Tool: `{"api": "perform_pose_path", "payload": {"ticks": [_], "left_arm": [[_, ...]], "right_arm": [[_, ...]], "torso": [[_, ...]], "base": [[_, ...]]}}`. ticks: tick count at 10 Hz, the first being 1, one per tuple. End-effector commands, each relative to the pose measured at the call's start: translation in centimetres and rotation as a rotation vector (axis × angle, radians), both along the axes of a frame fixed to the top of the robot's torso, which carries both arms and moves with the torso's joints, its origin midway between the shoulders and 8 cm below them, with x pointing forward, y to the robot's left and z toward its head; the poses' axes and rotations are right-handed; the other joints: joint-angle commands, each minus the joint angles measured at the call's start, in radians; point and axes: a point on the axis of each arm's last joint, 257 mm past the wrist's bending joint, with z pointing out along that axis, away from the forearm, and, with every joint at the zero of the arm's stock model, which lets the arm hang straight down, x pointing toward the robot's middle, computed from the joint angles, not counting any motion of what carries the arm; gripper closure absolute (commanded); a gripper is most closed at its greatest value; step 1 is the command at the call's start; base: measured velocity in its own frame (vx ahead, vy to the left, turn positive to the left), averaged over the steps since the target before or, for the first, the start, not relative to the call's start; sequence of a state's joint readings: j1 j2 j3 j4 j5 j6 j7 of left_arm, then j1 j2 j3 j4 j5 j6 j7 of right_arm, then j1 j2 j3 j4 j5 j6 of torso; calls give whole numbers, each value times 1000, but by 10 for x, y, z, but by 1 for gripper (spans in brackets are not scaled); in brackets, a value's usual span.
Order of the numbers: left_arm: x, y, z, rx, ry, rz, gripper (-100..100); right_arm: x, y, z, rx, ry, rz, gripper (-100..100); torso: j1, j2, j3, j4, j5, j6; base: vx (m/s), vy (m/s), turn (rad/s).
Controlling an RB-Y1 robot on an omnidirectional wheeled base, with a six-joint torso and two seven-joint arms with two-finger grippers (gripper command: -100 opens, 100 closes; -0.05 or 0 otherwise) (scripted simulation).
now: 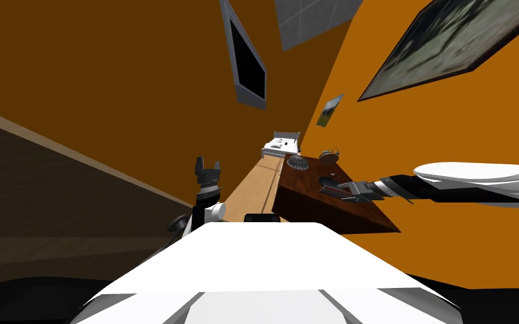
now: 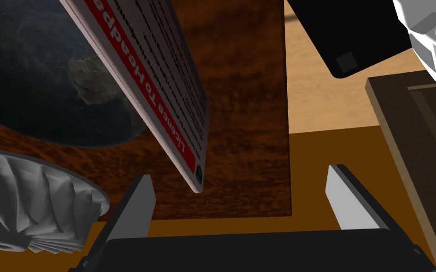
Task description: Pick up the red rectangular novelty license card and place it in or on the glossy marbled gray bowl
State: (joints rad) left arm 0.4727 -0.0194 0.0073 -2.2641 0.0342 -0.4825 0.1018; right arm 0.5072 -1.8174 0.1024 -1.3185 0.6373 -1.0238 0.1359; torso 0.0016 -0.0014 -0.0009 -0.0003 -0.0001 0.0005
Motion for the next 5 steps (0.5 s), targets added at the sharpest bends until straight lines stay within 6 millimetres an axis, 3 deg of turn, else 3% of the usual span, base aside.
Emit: {"api": "perform_pose_path", "payload": {"ticks": [1, 2, 3, 4, 5], "left_arm": [[0, 0, 0, 0, 0, 0, 0], [0, 0, 0, 0, 0, 0, 0], [0, 0, 0, 0, 0, 0, 0], [0, 0, 0, 0, 0, 0, 0], [0, 0, 0, 0, 0, 0, 0]], "right_arm": [[-2, -2, 2, -7, 4, 3, -100], [-17, -18, -2, -54, 54, -1, -100], [-23, -18, -6, -45, 68, -12, -100], [-17, -18, -2, -54, 54, -1, -100], [-39, -43, -4, -132, 132, -2, -100]], "torso": [[0, 0, 0, 0, 0, 0], [0, 1, 1, 0, 0, 0], [1, 1, 0, 0, 0, -1], [0, 1, 0, 0, 0, 0], [0, 1, 1, 0, 0, 1]], "base": [[8, 4, -6], [13, 13, 193], [15, 7, 97], [9, 3, -31], [22, 21, 294]]}}
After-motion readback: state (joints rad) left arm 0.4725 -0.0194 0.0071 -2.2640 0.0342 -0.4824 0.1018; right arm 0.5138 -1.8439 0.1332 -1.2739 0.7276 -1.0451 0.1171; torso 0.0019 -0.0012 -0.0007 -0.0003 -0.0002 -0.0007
